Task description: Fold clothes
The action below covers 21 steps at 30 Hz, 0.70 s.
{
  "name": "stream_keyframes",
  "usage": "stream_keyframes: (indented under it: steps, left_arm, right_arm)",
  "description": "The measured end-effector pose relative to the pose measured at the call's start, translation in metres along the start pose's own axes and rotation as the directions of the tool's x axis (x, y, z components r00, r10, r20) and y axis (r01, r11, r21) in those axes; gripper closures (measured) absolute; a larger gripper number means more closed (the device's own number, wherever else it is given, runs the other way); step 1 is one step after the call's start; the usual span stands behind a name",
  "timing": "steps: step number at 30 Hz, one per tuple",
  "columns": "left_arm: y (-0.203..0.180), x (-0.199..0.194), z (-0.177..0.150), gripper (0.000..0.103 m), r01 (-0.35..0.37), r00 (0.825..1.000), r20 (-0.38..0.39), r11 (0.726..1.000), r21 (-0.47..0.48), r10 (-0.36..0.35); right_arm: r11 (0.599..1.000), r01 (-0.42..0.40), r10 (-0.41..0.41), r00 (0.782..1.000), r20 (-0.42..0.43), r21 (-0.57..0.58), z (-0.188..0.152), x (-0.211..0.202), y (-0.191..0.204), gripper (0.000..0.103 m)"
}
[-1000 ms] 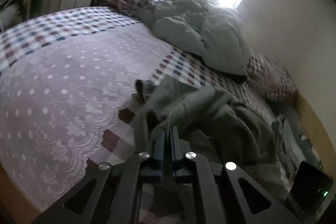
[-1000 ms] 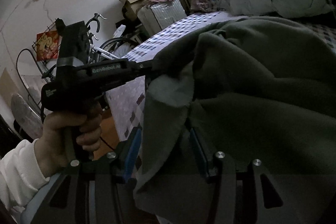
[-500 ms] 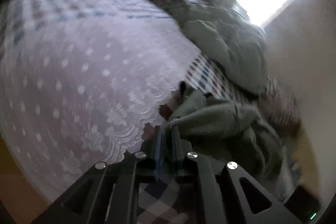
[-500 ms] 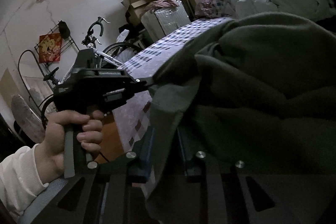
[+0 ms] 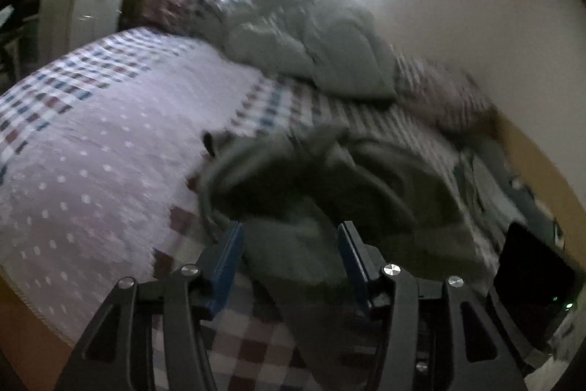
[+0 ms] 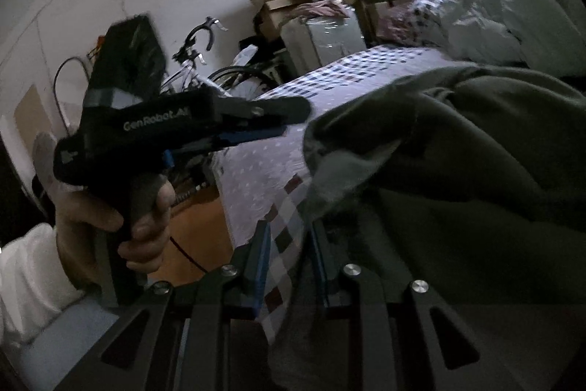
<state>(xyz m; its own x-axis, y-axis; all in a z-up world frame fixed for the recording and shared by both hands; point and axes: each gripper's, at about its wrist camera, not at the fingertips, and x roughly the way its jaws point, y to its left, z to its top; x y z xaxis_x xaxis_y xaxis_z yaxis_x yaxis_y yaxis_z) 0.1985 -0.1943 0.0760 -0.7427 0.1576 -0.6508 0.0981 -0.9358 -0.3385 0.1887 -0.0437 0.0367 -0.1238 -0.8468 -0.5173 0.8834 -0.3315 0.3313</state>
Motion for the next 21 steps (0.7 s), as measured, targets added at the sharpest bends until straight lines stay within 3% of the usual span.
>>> stream_keyframes:
  steps: [3, 9, 14, 21]
  left_arm:
    - [-0.011, 0.006, -0.003, 0.046, -0.013, 0.999, -0.037, 0.999, 0.051, 0.015]
    - [-0.031, 0.002, -0.007, 0.046, 0.049, 0.998, -0.039, 0.990, 0.130, -0.044]
    - [-0.058, 0.020, -0.013, 0.046, 0.004, 0.994, -0.108, 0.970, 0.245, 0.023]
    - [-0.080, 0.040, -0.020, 0.046, -0.095, 0.982, -0.122, 0.941, 0.326, 0.141]
  right_arm:
    - [1.000, -0.001, 0.000, 1.000, -0.019, -0.028, -0.004, 0.004, 0.005, 0.079]
    - [0.997, -0.002, -0.003, 0.998, -0.059, -0.075, -0.006, 0.006, 0.004, 0.079]
    - [0.998, -0.022, 0.017, 0.996, -0.082, -0.065, -0.006, -0.015, -0.014, 0.064]
    - [0.996, -0.019, 0.009, 0.993, -0.116, -0.086, -0.012, -0.029, -0.018, 0.061]
